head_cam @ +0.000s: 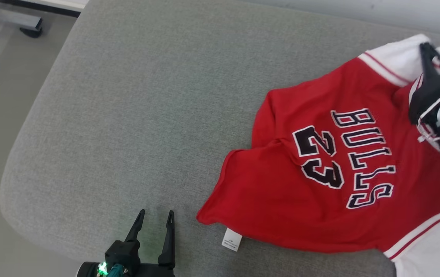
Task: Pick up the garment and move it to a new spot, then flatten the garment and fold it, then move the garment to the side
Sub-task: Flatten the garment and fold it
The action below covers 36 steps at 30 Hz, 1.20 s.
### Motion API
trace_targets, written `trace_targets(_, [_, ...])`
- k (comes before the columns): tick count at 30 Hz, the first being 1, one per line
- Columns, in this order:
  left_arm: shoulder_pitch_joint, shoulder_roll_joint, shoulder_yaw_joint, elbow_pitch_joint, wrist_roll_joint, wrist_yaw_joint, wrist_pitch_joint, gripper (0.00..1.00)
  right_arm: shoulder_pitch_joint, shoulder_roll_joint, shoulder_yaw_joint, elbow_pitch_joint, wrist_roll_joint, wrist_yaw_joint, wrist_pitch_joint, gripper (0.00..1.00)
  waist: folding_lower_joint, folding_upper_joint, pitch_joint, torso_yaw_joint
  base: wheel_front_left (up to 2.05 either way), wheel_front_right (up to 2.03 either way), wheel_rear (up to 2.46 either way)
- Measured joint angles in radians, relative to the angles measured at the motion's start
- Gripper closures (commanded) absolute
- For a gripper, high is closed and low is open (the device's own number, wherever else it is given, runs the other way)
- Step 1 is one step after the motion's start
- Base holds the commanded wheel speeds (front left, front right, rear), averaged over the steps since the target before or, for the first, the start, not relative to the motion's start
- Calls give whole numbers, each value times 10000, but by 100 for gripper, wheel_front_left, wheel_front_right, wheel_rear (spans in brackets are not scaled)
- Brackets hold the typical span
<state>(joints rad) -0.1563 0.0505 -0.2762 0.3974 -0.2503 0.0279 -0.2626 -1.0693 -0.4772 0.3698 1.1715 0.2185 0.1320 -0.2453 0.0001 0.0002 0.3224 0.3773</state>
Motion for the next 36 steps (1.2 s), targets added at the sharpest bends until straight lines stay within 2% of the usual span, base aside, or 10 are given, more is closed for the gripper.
trace_targets(4, [-52, 4, -75, 12, -15, 4, 0, 0, -422, -180, -1396, 364, -961, 0, -140, 100, 1, 0, 74, 158, 0, 0, 0])
trace_targets(7, [-48, -2, -25, 38, -13, 71, 0, 0, -331, -326, -2665, 140, -1841, -2, -150, 100, 0, 0, 25, 122, 0, 0, 0])
trace_targets(8, [-43, 2, 15, 58, -6, 69, 0, 0, -243, -337, -3147, 0, -2140, -2, -161, 75, 0, -1, -1, 82, 0, 0, 0])
trace_targets(9, [-36, 4, 42, 75, 23, 69, 0, 0, -107, -291, -3588, -29, -2426, -2, -167, 0, -1, -1, -35, 34, 0, 0, 0])
trace_targets(12, [-18, 0, 182, 111, 75, 54, 0, 0, 644, 188, -4604, 36, -3078, -2, -176, 0, 0, 0, -202, -147, 0, 0, 0])
trace_targets(15, [35, -4, 339, 127, 182, -21, 0, 0, 1131, 811, -5499, -629, -3392, -2, -182, 0, -2, -1, -410, -421, 0, 0, 0])
trace_targets(19, [157, -6, 591, 178, 332, -125, 0, 0, 2395, 1712, -6142, -1643, -3498, -2, -184, 0, -2, -1, -761, -845, 0, 0, 0])
trace_targets(25, [538, -4, 961, 261, 481, -284, 0, 0, 4517, 2759, -5804, -3467, -2836, -2, -186, 0, -3, -2, -1316, -1585, 0, 0, 0])
trace_targets(32, [949, -6, 1360, 318, 790, -420, 0, 0, 7185, 3417, -5356, -5647, -1850, 0, -186, 0, -3, -2, -1981, -2526, 0, 0, 0])
trace_targets(36, [1124, -6, 1542, 311, 911, -456, 0, 0, 8124, 3678, -5258, -6483, -1639, -2, -186, 0, -4, -3, -2321, -2832, 0, 0, 0])
